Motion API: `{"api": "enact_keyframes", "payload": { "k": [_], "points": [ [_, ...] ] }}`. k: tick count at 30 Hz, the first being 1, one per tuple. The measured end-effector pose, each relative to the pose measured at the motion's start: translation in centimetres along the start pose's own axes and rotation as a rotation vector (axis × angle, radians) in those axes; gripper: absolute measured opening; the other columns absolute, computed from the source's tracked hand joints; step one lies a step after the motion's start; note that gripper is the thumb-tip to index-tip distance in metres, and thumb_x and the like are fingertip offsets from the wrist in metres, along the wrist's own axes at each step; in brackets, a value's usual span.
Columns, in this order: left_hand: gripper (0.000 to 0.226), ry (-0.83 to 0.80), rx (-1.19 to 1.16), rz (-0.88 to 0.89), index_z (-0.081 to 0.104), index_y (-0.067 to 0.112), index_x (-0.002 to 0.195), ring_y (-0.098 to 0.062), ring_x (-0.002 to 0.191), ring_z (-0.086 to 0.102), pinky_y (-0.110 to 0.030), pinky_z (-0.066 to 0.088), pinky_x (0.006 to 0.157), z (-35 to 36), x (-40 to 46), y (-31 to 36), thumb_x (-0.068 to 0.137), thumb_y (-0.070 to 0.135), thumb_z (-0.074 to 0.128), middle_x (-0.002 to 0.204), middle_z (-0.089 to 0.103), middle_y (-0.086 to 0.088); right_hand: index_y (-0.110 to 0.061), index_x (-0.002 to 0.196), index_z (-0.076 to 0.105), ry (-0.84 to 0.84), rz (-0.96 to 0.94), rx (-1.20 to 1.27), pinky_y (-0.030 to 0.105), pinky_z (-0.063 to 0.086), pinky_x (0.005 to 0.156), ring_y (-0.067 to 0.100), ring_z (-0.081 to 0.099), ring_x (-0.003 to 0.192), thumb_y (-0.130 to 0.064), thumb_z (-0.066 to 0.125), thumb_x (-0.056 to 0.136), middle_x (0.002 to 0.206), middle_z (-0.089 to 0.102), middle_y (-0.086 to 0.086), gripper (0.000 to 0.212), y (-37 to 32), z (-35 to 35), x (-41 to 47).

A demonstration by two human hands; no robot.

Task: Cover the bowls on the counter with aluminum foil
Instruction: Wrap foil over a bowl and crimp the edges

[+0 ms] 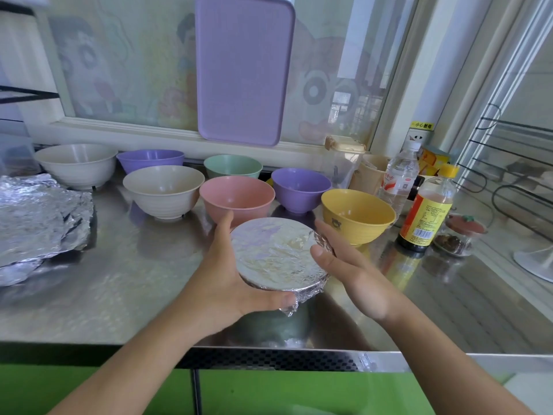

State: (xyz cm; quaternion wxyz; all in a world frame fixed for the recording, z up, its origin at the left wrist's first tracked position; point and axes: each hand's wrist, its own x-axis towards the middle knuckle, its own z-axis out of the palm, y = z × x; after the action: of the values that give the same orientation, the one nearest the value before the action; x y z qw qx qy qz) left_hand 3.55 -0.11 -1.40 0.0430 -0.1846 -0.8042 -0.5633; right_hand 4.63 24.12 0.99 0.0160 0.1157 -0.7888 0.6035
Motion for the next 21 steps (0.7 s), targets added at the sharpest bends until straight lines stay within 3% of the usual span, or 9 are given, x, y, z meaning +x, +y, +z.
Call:
{"api": "enact_keyframes", "payload": {
  "k": [3, 5, 8, 10, 12, 14, 16, 19, 21],
  "points": [
    [0.167, -0.07, -0.023, -0.069, -0.001, 0.05, 0.16, 0.024, 0.13, 0.04, -0.02, 0.032, 0.116, -1.4, 0.2, -0.3, 0.03, 0.065, 0.101, 0.133, 0.043, 0.053, -0.029, 0.16, 0.039, 0.106, -0.007, -0.05, 0.002, 0.04, 0.096, -0.033, 0.049, 0.108, -0.05, 0.061, 0.101, 0.128, 0.056, -0.034, 0.067, 0.1, -0.9, 0.9],
    [0.165, -0.082, -0.008, -0.082, -0.002, 0.047, 0.161, 0.026, 0.131, 0.038, -0.02, 0.031, 0.117, -1.7, -0.1, -0.1, 0.032, 0.065, 0.099, 0.132, 0.04, 0.057, -0.029, 0.158, 0.045, 0.117, -0.008, -0.043, 0.012, 0.04, 0.109, -0.021, 0.05, 0.123, -0.049, 0.062, 0.102, 0.141, 0.058, -0.026, 0.062, -0.4, -0.9, 1.5],
    [0.168, -0.055, 0.025, -0.069, -0.011, 0.045, 0.161, 0.012, 0.147, 0.026, -0.023, 0.024, 0.122, -0.5, -1.0, 0.7, 0.035, 0.067, 0.097, 0.161, 0.024, 0.032, -0.03, 0.145, 0.06, 0.047, 0.043, 0.006, 0.014, 0.045, 0.102, 0.002, 0.058, 0.133, -0.04, 0.058, 0.106, 0.14, 0.066, -0.019, 0.04, -1.2, -0.2, 2.5],
    [0.17, 0.021, 0.057, -0.038, -0.015, 0.045, 0.161, 0.005, 0.151, 0.02, -0.025, 0.021, 0.123, 0.8, -1.4, 0.9, 0.034, 0.073, 0.094, 0.166, 0.013, 0.02, -0.033, 0.124, 0.069, -0.019, 0.088, 0.066, 0.012, 0.049, 0.092, -0.005, 0.065, 0.12, -0.032, 0.051, 0.11, 0.121, 0.074, -0.025, 0.023, -1.3, 0.5, 2.9],
    [0.167, 0.091, 0.074, -0.014, -0.015, 0.045, 0.16, 0.002, 0.152, 0.02, -0.025, 0.023, 0.122, 1.7, -1.5, 0.9, 0.035, 0.074, 0.092, 0.166, 0.011, 0.02, -0.037, 0.111, 0.07, -0.034, 0.111, 0.097, 0.008, 0.05, 0.087, -0.012, 0.067, 0.109, -0.029, 0.047, 0.111, 0.11, 0.075, -0.03, 0.024, -1.3, 0.9, 2.8],
    [0.166, 0.106, 0.078, 0.0, -0.014, 0.046, 0.16, 0.003, 0.15, 0.024, -0.022, 0.024, 0.12, 1.7, -1.2, 0.7, 0.037, 0.07, 0.095, 0.164, 0.016, 0.019, -0.035, 0.109, 0.068, -0.029, 0.131, 0.162, 0.004, 0.049, 0.08, -0.016, 0.068, 0.101, -0.026, 0.045, 0.111, 0.103, 0.076, -0.032, 0.025, -1.1, 0.7, 2.7],
    [0.166, 0.073, 0.058, -0.021, -0.014, 0.045, 0.16, 0.007, 0.146, 0.029, -0.02, 0.026, 0.118, 1.0, -0.8, 0.4, 0.04, 0.062, 0.099, 0.162, 0.023, 0.023, -0.038, 0.121, 0.065, -0.066, 0.115, 0.178, 0.006, 0.048, 0.086, -0.017, 0.065, 0.108, -0.038, 0.051, 0.108, 0.112, 0.074, -0.034, 0.019, -0.6, 0.2, 2.2],
    [0.163, 0.028, 0.022, -0.106, -0.013, 0.045, 0.162, 0.005, 0.143, 0.037, -0.023, 0.03, 0.117, -0.4, -0.6, 0.0, 0.047, 0.053, 0.102, 0.159, 0.033, 0.026, -0.038, 0.154, 0.048, -0.1, 0.133, 0.181, 0.027, 0.035, 0.118, -0.009, 0.049, 0.138, -0.07, 0.07, 0.086, 0.147, 0.058, -0.029, 0.078, 0.2, -1.0, 1.6],
    [0.156, 0.015, 0.025, -0.121, -0.013, 0.044, 0.163, 0.007, 0.141, 0.038, -0.017, 0.031, 0.113, -0.7, -0.6, -0.3, 0.056, 0.048, 0.1, 0.158, 0.036, 0.029, -0.035, 0.162, 0.037, -0.129, 0.116, 0.193, 0.039, 0.024, 0.128, -0.001, 0.039, 0.149, -0.074, 0.074, 0.08, 0.159, 0.048, -0.022, 0.098, 0.7, -1.5, 1.2]
  ]
}}
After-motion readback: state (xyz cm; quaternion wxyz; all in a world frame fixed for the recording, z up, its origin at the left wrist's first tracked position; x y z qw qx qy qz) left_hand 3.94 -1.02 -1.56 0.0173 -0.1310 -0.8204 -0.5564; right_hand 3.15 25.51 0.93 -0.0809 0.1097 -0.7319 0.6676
